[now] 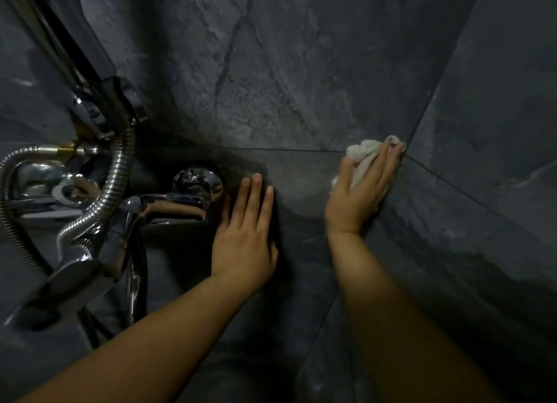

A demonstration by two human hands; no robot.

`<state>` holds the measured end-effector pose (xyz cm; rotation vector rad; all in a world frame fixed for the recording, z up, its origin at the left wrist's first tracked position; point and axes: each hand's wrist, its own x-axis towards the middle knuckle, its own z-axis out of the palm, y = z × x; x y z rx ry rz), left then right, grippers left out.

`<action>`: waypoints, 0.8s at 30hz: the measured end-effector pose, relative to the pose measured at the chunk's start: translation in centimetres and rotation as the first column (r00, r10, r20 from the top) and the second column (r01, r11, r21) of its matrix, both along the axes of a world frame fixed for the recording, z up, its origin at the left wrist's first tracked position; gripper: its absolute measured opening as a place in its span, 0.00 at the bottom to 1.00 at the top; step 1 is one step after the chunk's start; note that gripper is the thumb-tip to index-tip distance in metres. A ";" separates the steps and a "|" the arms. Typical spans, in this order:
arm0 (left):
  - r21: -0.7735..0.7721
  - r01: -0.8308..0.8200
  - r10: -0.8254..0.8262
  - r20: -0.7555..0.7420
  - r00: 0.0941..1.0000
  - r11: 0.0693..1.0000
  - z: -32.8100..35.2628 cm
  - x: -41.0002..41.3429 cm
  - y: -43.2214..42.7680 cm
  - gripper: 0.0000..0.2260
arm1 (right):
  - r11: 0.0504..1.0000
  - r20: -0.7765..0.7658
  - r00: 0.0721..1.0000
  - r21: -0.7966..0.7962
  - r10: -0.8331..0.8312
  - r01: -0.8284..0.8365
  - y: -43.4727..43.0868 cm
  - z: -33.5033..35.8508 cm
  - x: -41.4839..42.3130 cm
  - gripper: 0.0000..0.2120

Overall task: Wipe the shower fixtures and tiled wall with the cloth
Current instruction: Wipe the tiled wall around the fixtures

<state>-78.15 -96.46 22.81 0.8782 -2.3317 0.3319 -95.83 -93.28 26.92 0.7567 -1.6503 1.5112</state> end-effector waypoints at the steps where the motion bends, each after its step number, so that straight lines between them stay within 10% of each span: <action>1: -0.013 0.002 -0.002 -0.008 1.000 1.000 -0.1 -0.2 -0.2 0.42 | 1.000 -0.043 0.999 0.014 -0.008 0.008 -0.6 0.1 1.0 0.30; 6: -0.060 -0.012 0.010 -0.022 1.000 0.998 -0.3 -0.4 -0.4 0.40 | 0.949 -0.349 0.935 0.312 0.064 0.052 -0.6 -5.8 1.1 0.28; 14: -0.092 -0.023 0.018 -0.055 0.998 0.996 -0.8 -0.4 -0.6 0.39 | 0.999 0.017 0.999 -0.025 0.031 -0.031 -1.0 -2.1 1.5 0.25; 20: -0.036 -0.059 0.055 -0.115 0.992 0.998 -3.6 0.7 -0.7 0.41 | 0.917 -0.502 0.843 0.399 0.195 0.026 -0.1 -9.0 0.9 0.23; 24: -0.040 -0.056 0.050 -0.147 0.988 0.998 -5.3 1.2 -1.2 0.39 | 0.985 -0.215 0.977 0.167 0.009 0.027 0.0 -5.9 -0.3 0.23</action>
